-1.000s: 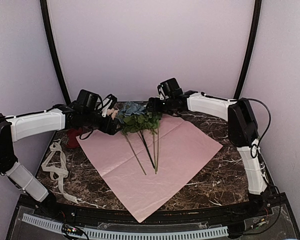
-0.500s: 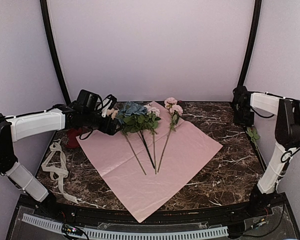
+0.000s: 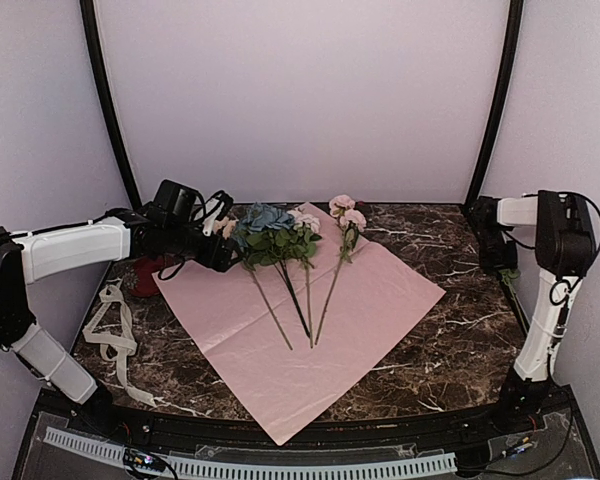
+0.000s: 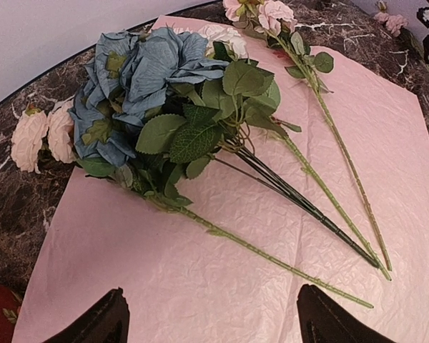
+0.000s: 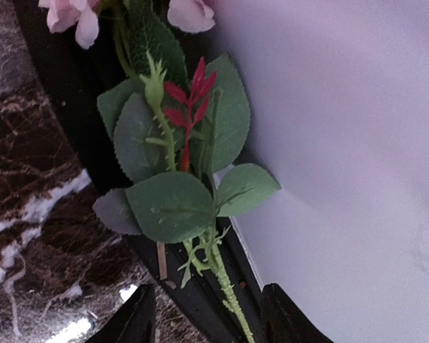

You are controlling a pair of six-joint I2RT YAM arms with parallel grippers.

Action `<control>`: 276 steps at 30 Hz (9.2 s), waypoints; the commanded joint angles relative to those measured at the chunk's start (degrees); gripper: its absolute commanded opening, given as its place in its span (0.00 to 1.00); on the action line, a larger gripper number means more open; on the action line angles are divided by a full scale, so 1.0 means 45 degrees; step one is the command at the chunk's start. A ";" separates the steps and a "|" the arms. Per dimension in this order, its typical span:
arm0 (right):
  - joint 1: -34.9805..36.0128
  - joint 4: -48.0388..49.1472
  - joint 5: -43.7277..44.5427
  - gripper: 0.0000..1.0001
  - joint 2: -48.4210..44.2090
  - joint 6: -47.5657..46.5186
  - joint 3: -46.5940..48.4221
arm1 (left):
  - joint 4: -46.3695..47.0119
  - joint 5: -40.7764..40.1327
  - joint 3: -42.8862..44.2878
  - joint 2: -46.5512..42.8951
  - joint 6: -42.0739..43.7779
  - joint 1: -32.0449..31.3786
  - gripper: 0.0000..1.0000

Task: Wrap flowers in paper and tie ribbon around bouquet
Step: Pick up the fake flower from the corner of the board, then pass from the right arm to the left, then place the fake flower on the flattened wrapping paper, then adjust the flattened wrapping paper at the center of the board.

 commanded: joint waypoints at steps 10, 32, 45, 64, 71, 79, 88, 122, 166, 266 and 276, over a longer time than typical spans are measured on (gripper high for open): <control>-0.0433 0.1229 0.1752 0.57 0.1576 -0.1532 0.1105 | -0.0352 -0.0314 0.0446 0.0471 0.0406 0.0063 0.83; -0.0412 0.2883 0.3570 0.00 -0.1019 -0.2809 0.0452 | -0.0517 -0.0473 0.0579 0.0698 0.0450 0.0065 0.83; -0.0467 0.3035 -0.1038 0.60 -0.1231 -0.3068 0.0605 | -0.0517 -0.0376 0.0553 0.0499 0.0417 0.0061 0.83; -0.0790 0.2674 0.0963 0.70 0.4768 -0.4631 0.5318 | -0.0598 -0.0692 0.0656 0.1174 0.0718 0.0064 0.83; -0.0782 0.3389 0.0900 0.14 0.4496 -0.4879 0.4617 | -0.0613 -0.0686 0.0729 0.1391 0.0738 0.0071 0.83; -0.0356 0.5297 0.2473 0.00 0.1115 -0.5541 0.3482 | -0.0625 -0.0537 0.0774 0.1366 0.0682 0.0074 0.83; 0.2712 0.6436 0.3008 0.00 -0.4824 -0.6206 0.3084 | 0.0649 0.0234 0.0005 0.0111 0.0743 0.0028 0.79; 1.2267 1.5282 -1.4177 0.00 -0.3967 0.7009 0.2047 | 0.6508 0.2295 -0.3503 -0.4039 -0.2248 -0.3381 0.03; 0.9904 0.3443 -0.6628 0.52 0.1828 0.3368 0.3180 | 0.2038 -0.0169 0.2279 0.4783 -0.8048 -0.2087 0.49; 0.2867 0.3801 -1.1196 0.00 -0.4204 0.1906 -0.4766 | 0.2624 -0.0013 -0.6024 0.0536 -0.6606 0.0614 0.57; 0.1344 0.3372 -1.0277 0.07 -0.4954 0.1346 -0.5499 | 0.2157 -0.0471 -0.5009 0.1035 -0.6106 0.0108 0.58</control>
